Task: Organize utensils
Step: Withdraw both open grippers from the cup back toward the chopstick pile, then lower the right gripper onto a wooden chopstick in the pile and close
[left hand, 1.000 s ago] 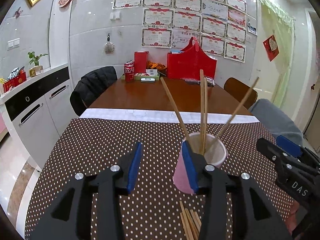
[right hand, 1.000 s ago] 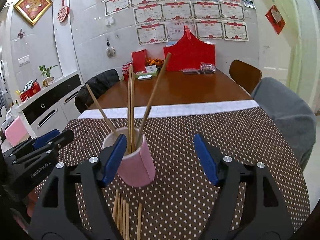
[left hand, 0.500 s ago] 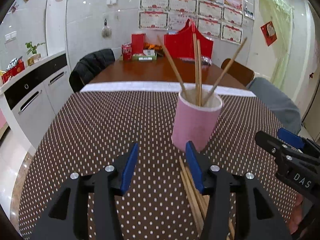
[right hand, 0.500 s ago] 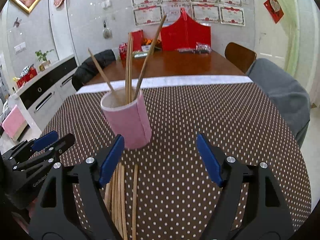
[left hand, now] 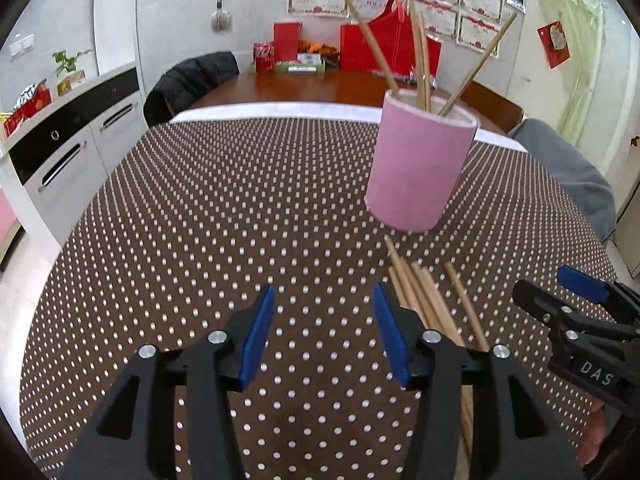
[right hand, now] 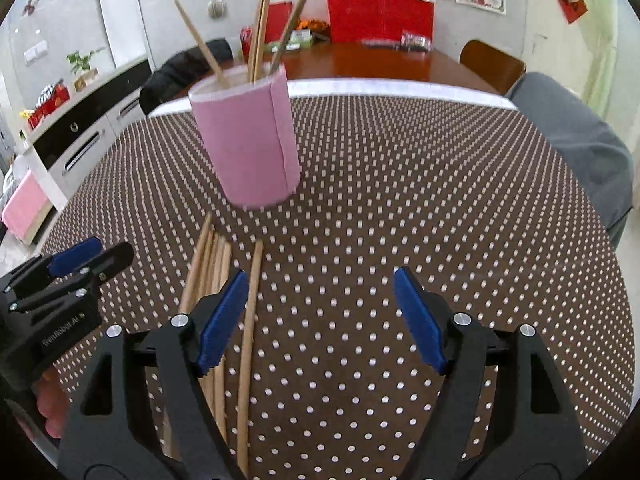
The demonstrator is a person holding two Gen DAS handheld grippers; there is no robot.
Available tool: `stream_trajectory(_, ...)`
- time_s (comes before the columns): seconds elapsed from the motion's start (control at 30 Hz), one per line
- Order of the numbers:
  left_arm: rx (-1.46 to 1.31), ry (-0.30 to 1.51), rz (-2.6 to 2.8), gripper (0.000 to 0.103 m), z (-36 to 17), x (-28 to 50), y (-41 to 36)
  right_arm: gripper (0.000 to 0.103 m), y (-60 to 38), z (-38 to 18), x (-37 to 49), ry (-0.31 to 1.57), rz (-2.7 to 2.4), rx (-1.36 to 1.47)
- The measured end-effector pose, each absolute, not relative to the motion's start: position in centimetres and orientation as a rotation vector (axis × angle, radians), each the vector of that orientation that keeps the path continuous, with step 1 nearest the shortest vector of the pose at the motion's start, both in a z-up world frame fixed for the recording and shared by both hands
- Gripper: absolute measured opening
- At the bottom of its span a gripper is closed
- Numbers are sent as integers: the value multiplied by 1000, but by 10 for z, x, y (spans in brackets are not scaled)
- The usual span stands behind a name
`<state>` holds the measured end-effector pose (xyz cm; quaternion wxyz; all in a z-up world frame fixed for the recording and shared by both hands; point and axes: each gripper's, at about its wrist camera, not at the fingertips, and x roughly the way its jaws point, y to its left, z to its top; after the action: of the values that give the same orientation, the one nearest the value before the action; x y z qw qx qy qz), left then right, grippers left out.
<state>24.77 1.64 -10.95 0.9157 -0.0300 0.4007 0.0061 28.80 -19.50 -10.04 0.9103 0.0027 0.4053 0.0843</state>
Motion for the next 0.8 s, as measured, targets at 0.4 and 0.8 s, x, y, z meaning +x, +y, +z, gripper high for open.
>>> stream_trajectory(0.4,-101,918,-2,52,-137,237,25,78,-188,-132,289,928,183,-52)
stream_trajectory(0.8,-118,910,-27,55,-134,228,28,79,-178,-126,281,941,189,-38)
